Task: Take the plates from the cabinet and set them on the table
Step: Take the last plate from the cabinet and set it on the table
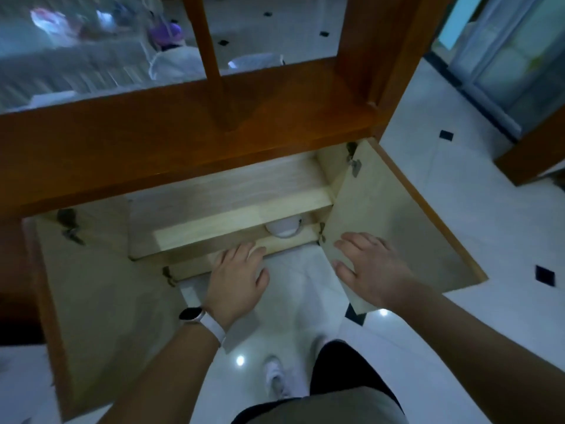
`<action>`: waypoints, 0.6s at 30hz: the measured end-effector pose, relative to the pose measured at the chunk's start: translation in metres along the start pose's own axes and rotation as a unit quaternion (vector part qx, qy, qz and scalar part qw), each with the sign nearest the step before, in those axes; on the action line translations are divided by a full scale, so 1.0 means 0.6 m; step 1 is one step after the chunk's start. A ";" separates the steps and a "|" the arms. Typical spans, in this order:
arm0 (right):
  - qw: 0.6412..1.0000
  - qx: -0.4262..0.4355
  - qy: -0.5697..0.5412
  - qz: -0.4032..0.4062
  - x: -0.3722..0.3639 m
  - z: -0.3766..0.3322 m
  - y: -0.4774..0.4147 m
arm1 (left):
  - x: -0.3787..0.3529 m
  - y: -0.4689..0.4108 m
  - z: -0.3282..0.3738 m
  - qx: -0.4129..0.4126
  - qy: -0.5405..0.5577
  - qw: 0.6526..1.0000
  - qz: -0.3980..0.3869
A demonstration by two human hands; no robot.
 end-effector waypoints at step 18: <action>0.994 -0.002 -0.089 -0.064 -0.300 0.098 -0.285 | -0.303 -0.213 -0.094 -0.010 0.004 0.998 -0.068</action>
Point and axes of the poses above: each hand's wrist, its own y-axis away from the middle knuckle, its own x-axis out of the back of the hand, z = x × y, the point moved 1 cm from there along -y, towards the middle knuckle, and after that the axes turned 3 degrees about -x, right-handed, at the moved point
